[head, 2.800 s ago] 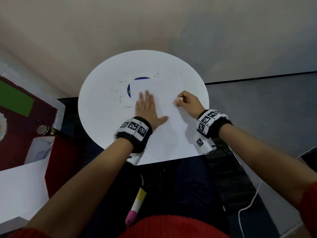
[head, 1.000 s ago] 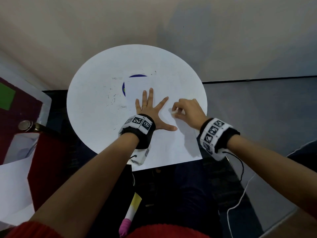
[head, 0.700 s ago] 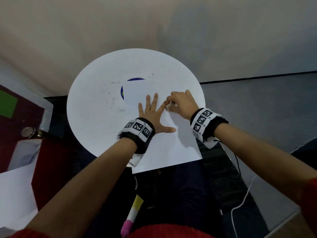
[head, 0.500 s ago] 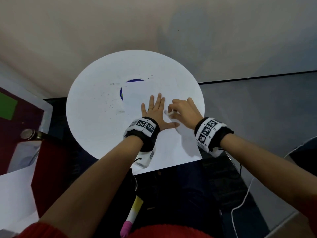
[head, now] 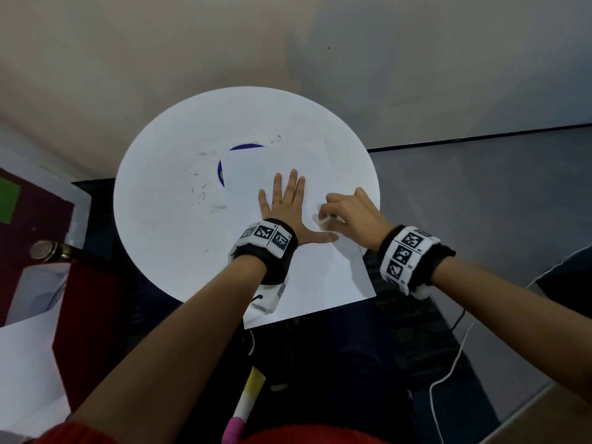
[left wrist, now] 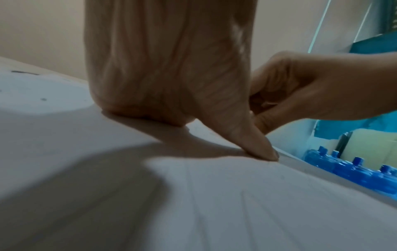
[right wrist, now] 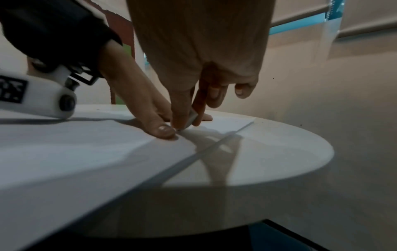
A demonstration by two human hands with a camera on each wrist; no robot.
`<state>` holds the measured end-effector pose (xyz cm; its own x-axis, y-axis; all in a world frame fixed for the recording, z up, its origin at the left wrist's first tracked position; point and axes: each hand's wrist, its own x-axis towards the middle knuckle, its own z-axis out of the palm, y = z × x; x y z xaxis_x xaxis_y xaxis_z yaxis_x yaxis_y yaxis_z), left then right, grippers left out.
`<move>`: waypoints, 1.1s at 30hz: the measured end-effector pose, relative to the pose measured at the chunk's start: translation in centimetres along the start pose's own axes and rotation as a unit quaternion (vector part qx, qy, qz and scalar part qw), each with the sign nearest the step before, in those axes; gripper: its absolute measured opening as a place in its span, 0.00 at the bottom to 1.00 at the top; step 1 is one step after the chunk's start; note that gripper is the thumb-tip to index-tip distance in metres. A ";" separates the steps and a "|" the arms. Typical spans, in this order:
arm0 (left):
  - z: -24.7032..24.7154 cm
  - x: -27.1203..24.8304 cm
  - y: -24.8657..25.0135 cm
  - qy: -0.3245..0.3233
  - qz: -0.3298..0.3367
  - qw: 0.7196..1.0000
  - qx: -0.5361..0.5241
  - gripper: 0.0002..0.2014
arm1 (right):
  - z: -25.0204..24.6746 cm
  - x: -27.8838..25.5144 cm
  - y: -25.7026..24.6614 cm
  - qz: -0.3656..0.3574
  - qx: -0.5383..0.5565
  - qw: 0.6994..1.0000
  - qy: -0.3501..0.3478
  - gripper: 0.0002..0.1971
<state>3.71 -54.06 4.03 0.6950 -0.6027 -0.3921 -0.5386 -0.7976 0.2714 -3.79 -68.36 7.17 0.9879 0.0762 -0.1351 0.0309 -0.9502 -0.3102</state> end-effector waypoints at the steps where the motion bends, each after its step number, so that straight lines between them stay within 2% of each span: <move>1: 0.0 0.0 0.0 0.000 0.001 1.000 0.002 0.68 | -0.2 0.3 0.1 -0.001 0.003 1.000 -0.001 0.05; 5: -0.1 -0.1 0.1 -0.005 -0.002 1.000 0.007 0.69 | -0.4 3.3 -0.1 0.014 0.037 0.998 0.041 0.04; 8: -0.2 -0.1 0.0 -0.006 -0.003 1.000 0.008 0.69 | 0.5 2.4 0.1 0.025 0.049 0.997 0.062 0.03; 12: -0.2 -0.2 0.1 -0.005 0.000 1.000 0.011 0.67 | 0.9 0.4 0.8 0.020 0.043 0.998 0.047 0.03; 18: -0.4 -0.3 0.3 -0.013 -0.004 1.000 0.018 0.68 | 0.1 4.1 0.3 0.051 0.059 0.994 0.077 0.04; 23: -0.4 -0.1 0.2 -0.012 -0.005 1.000 0.017 0.67 | 1.2 0.2 1.1 0.035 0.050 0.997 0.053 0.04; 29: -0.6 -0.3 0.4 -0.017 -0.010 1.000 0.015 0.68 | -0.1 3.7 0.9 0.061 0.060 0.994 0.072 0.03; 33: -0.4 -0.2 0.3 -0.017 -0.005 1.000 0.014 0.68 | 1.0 1.1 1.3 0.055 0.068 0.994 0.060 0.02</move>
<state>3.60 -54.16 4.55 0.6837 -0.5938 -0.4243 -0.5459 -0.8019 0.2426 -2.81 -69.20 5.73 0.9955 -0.0699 -0.0643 -0.0907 -0.9006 -0.4251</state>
